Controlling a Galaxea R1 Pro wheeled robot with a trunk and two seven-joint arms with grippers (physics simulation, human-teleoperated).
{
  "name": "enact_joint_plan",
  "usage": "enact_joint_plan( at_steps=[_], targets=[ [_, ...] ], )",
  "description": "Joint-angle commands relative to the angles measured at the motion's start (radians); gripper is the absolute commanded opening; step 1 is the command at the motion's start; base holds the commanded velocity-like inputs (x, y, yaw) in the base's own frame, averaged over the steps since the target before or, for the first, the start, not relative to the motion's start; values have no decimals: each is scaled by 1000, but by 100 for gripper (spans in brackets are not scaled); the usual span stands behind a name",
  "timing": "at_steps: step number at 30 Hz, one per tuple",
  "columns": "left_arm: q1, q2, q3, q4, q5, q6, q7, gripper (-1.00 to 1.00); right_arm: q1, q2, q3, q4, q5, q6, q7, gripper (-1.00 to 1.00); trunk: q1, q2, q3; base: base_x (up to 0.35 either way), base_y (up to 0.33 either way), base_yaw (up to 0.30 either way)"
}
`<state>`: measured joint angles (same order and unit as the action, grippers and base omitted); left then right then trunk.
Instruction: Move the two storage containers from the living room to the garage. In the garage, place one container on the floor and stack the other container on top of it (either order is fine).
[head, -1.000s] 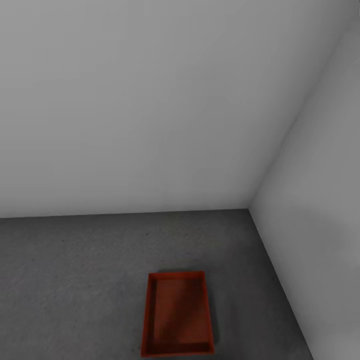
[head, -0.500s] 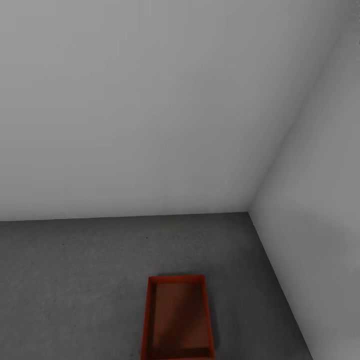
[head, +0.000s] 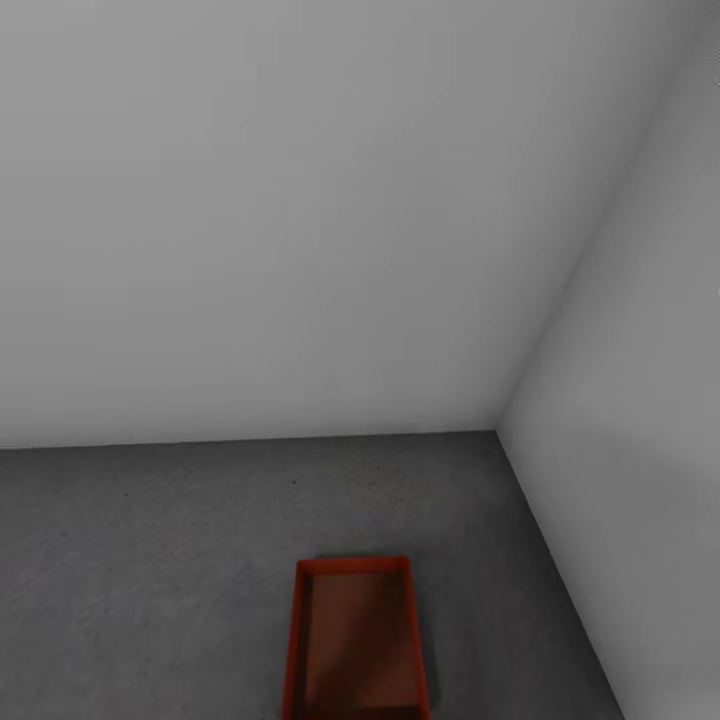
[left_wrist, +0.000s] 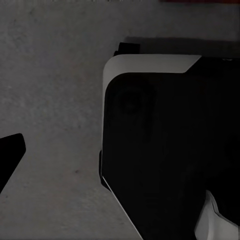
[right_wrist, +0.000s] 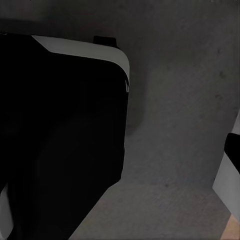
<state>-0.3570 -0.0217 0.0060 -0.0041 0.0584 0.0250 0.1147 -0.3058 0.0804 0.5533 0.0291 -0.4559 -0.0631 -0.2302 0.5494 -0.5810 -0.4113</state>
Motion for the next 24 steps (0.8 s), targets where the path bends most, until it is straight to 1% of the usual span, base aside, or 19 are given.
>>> enact_joint_plan(
  at_steps=[1, 17, 24],
  targets=[
    [0, 0, 0, 0, 6, 3, 2, 100, -1, 1, 8, 3, -10, -6, -1, 100, 0, -1, 1, 0, 0, 0],
    [-1, -7, 0, 0, 6, -2, -1, 100, -1, 1, 8, 3, -10, -6, -1, 100, 0, -1, 25, 0, 0, 0],
    [0, -7, 0, 0, 7, -2, -1, 100, -1, 1, 8, 3, -10, -6, -1, 100, 27, -50, 14, 0, 0, 0]
  ],
)
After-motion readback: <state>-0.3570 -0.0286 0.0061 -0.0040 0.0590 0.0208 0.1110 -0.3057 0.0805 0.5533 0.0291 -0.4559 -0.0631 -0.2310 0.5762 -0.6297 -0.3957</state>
